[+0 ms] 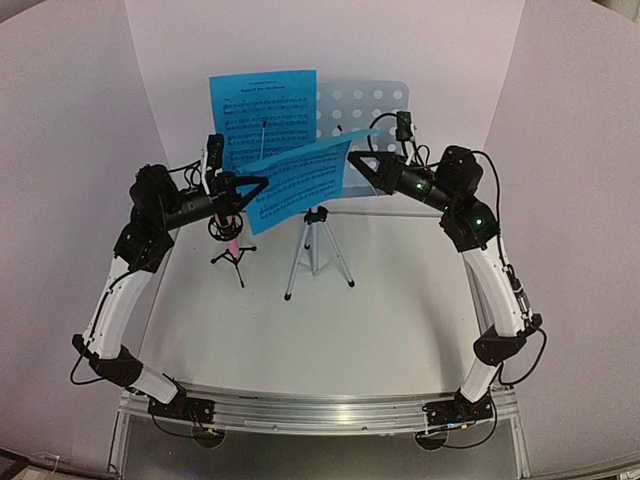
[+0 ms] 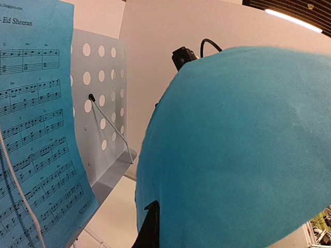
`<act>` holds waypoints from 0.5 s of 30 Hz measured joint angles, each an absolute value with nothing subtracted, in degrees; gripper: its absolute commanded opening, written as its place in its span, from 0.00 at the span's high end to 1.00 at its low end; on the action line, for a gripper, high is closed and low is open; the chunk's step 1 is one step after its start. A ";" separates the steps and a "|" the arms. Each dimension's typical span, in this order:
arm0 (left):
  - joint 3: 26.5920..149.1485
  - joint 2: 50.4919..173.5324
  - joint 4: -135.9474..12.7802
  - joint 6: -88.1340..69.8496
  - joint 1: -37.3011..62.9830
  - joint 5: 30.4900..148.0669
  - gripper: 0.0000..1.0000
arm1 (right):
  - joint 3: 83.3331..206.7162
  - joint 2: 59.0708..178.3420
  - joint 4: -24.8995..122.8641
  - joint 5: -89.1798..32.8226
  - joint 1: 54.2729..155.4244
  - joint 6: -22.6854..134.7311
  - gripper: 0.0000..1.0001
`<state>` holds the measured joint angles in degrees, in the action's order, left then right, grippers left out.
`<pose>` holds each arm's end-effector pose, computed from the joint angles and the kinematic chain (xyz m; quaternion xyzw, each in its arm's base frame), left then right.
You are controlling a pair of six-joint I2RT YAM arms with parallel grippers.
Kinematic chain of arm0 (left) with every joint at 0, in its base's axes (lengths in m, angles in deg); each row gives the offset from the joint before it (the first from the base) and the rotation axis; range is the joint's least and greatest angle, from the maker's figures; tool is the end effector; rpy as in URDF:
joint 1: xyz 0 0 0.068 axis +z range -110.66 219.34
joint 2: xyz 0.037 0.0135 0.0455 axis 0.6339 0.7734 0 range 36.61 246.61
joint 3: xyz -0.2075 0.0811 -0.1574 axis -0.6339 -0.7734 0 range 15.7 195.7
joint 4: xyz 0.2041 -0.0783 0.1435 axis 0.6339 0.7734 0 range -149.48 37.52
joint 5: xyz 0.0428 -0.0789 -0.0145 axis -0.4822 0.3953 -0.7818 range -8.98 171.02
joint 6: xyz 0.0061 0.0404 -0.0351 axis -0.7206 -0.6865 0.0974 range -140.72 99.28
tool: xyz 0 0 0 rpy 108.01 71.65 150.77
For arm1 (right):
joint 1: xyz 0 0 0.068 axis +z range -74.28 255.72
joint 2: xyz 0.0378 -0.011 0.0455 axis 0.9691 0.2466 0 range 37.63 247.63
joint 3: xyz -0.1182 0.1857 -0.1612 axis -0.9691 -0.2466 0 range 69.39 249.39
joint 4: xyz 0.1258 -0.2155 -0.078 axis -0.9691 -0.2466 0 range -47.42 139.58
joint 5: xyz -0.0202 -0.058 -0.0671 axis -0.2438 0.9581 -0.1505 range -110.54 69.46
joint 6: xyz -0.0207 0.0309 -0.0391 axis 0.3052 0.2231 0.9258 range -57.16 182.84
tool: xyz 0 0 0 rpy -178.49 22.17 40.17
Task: Set up the instrument practice props
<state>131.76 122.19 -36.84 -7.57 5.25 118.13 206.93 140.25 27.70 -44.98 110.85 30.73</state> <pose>0.2214 -0.1757 0.5666 0.3491 0.5691 -0.4779 0.5709 0.2761 0.2124 0.5846 -0.1817 0.6035 0.5333 0.5642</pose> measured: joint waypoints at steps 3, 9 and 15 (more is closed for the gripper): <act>134.40 122.44 -34.17 -6.05 5.25 116.46 1.00 | 206.88 140.30 27.69 -42.12 110.79 30.16 0.64; 139.42 125.29 -30.26 -0.46 5.25 115.75 1.00 | 207.12 140.61 27.74 -36.21 110.79 28.49 0.63; 140.15 128.04 -26.74 4.11 5.10 115.74 1.00 | 209.30 142.53 27.80 -33.82 110.77 25.79 0.63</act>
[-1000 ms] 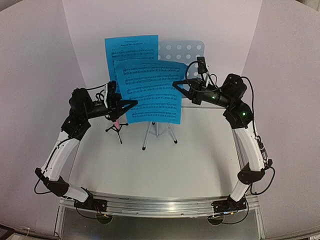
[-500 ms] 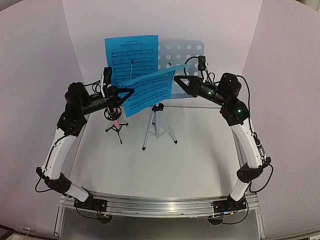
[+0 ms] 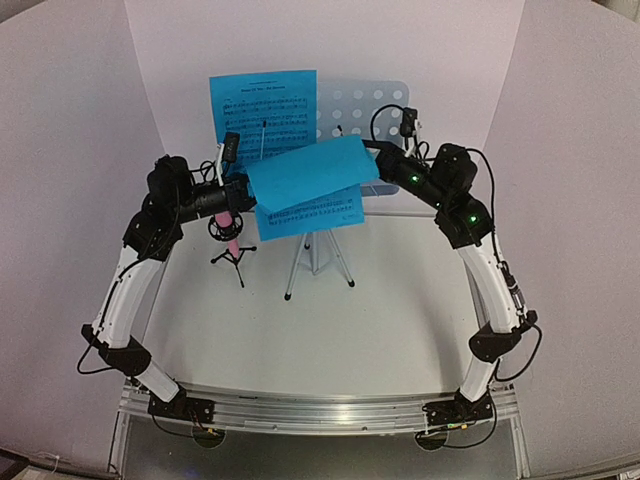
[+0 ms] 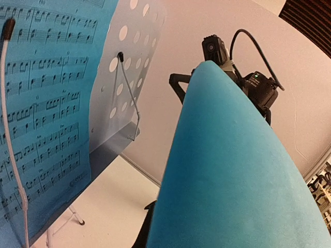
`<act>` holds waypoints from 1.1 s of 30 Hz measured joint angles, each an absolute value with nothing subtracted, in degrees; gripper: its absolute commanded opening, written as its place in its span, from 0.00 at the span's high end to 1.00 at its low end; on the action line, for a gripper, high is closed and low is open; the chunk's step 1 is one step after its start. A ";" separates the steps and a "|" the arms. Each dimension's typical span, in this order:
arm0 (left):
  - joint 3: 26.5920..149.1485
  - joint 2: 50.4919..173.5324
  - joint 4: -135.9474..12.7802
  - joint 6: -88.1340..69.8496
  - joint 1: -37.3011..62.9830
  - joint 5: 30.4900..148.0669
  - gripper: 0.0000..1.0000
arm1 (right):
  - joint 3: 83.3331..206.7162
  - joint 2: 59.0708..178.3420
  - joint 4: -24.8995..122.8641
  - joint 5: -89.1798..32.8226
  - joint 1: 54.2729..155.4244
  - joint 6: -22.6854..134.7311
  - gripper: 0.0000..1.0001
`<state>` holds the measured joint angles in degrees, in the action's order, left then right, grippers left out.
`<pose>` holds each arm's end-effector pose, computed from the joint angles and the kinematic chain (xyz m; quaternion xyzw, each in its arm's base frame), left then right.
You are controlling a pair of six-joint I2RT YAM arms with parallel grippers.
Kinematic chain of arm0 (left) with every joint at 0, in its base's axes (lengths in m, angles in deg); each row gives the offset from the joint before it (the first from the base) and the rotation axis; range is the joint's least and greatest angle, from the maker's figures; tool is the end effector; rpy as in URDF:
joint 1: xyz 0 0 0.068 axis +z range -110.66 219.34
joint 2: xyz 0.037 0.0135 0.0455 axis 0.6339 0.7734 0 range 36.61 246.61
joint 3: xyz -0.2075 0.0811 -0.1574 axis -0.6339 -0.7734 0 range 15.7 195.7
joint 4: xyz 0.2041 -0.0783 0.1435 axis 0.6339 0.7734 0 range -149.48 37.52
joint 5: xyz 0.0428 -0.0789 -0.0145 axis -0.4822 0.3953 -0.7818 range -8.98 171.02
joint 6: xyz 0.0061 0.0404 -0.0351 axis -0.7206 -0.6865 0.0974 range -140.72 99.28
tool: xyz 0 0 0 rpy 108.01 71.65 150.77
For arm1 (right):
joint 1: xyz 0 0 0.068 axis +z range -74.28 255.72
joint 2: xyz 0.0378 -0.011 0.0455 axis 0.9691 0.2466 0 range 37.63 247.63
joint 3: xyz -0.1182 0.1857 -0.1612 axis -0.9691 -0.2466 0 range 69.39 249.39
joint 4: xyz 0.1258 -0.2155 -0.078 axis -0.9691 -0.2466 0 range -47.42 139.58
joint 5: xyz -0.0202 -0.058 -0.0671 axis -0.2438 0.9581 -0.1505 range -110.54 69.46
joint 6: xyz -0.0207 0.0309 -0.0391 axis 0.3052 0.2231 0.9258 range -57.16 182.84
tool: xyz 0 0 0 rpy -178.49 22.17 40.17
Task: Set up the instrument practice props
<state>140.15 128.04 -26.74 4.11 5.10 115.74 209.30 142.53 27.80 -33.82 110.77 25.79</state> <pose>0.2388 -0.1870 0.5617 0.2660 0.6537 -0.5166 0.4848 0.2899 0.2135 0.5832 -0.0799 0.6182 0.5162 0.5873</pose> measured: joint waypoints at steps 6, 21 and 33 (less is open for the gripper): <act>140.07 128.58 -26.16 7.87 3.99 116.08 1.00 | 209.10 143.10 27.95 -33.31 110.77 23.76 0.62; 141.29 128.53 -26.44 18.10 2.77 118.43 1.00 | 206.09 139.03 27.94 -31.24 110.94 21.70 0.63; 137.77 128.29 -26.99 21.01 0.31 121.39 1.00 | 209.37 142.05 27.99 -28.69 112.37 16.21 0.63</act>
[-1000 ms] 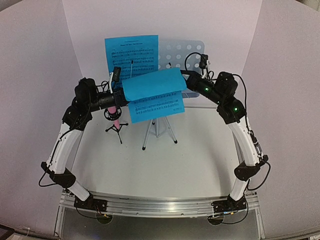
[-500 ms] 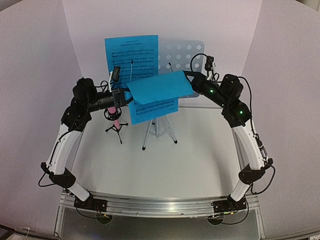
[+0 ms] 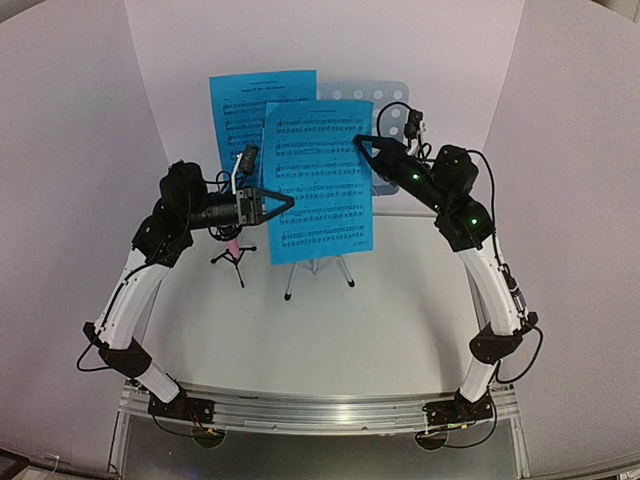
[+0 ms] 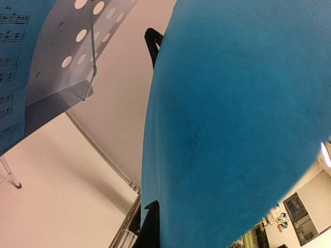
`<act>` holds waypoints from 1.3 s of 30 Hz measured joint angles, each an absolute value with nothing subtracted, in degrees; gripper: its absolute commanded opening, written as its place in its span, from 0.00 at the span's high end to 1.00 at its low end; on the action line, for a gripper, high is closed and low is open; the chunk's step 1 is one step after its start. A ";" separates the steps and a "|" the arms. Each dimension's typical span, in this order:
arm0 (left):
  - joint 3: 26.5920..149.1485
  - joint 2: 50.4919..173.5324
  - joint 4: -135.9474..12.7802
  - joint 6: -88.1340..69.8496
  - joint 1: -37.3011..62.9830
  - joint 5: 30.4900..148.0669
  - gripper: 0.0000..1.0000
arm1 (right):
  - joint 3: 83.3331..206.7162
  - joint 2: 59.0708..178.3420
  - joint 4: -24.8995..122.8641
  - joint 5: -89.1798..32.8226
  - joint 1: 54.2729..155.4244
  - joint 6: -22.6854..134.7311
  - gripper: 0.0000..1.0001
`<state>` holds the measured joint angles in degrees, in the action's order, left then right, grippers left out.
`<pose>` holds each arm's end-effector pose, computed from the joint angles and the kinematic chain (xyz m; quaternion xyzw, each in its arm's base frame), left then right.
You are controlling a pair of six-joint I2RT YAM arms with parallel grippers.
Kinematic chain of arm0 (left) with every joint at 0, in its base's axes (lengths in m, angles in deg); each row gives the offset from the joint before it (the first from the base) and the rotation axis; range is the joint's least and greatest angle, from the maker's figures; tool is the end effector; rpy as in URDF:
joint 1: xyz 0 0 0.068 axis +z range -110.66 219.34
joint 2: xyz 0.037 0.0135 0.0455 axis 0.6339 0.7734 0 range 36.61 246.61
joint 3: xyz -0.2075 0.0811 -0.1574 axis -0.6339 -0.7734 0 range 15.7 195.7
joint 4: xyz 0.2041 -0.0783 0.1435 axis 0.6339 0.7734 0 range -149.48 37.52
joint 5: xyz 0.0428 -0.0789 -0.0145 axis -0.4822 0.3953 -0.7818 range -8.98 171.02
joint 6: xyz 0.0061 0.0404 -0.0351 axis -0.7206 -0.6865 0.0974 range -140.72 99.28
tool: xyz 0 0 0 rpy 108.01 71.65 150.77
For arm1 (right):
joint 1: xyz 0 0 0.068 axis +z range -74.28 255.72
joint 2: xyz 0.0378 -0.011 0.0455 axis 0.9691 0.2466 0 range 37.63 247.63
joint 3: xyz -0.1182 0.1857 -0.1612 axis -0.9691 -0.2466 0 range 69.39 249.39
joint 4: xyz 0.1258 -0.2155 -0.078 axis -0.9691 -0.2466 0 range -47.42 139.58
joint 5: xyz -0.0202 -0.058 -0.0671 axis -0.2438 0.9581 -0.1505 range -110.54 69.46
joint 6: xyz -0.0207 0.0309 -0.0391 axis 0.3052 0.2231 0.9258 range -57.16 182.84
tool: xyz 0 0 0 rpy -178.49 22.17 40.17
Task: Set up the instrument practice props
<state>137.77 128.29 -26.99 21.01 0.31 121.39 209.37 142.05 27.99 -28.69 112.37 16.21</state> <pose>0.2262 -0.2130 0.5494 0.2235 0.6813 -0.6112 0.3352 0.2828 0.2168 0.5868 -0.0024 0.6168 0.5548 0.5583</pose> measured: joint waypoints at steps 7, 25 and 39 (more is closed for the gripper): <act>137.73 128.49 -29.93 21.26 0.23 124.02 1.00 | 209.84 142.24 28.09 -25.45 112.69 16.55 0.61; 144.71 128.44 -22.21 -13.19 0.27 115.63 1.00 | 201.02 138.35 25.36 -22.19 112.74 34.22 0.56; 144.71 128.50 -18.26 -28.07 0.38 110.46 1.00 | 206.24 141.93 22.43 -18.79 113.35 46.12 0.54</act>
<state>144.71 128.50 -18.26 -28.07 0.38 110.46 206.24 141.93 22.43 -18.79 113.35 46.12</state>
